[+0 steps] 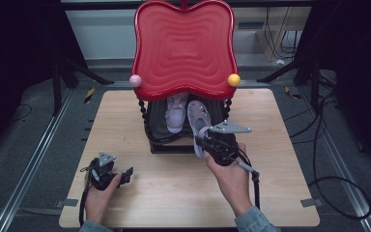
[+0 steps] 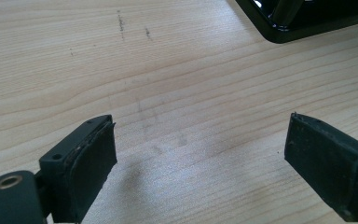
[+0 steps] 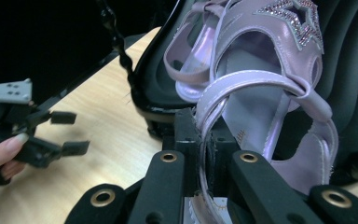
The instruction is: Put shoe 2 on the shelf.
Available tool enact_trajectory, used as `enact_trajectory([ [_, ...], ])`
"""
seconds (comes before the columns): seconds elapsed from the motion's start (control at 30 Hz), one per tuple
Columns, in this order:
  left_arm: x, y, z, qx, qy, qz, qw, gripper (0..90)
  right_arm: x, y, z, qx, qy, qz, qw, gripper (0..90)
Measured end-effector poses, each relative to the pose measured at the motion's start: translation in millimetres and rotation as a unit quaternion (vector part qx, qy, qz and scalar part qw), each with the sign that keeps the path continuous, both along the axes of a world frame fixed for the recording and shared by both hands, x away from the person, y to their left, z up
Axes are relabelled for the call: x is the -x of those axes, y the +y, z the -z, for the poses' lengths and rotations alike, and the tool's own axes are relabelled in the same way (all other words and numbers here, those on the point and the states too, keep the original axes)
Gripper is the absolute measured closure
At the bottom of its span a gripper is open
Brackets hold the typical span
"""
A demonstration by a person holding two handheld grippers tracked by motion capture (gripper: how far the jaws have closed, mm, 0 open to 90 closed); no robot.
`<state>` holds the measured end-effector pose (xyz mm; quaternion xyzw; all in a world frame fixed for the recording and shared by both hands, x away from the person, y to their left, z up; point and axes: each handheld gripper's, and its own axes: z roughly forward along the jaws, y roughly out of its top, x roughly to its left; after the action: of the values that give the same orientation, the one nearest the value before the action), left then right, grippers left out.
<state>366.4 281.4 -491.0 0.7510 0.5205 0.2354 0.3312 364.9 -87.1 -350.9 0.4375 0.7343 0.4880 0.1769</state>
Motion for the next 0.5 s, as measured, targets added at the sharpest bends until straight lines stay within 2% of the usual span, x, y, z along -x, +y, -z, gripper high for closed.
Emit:
enact_trajectory([
  [0.33, -0.1, 0.2, -0.2, 0.001, 0.000, 0.000, 1.0000, 8.2, -17.4, 19.2, 7.0, 0.015, -0.017, 0.044, 0.9988, 86.5],
  [0.5, -0.2, -0.3, 0.0, 0.001, 0.000, 0.001, 1.0000, 8.2, -27.4, 25.0, 10.7, 0.020, -0.031, 0.071, 0.9968, 86.4],
])
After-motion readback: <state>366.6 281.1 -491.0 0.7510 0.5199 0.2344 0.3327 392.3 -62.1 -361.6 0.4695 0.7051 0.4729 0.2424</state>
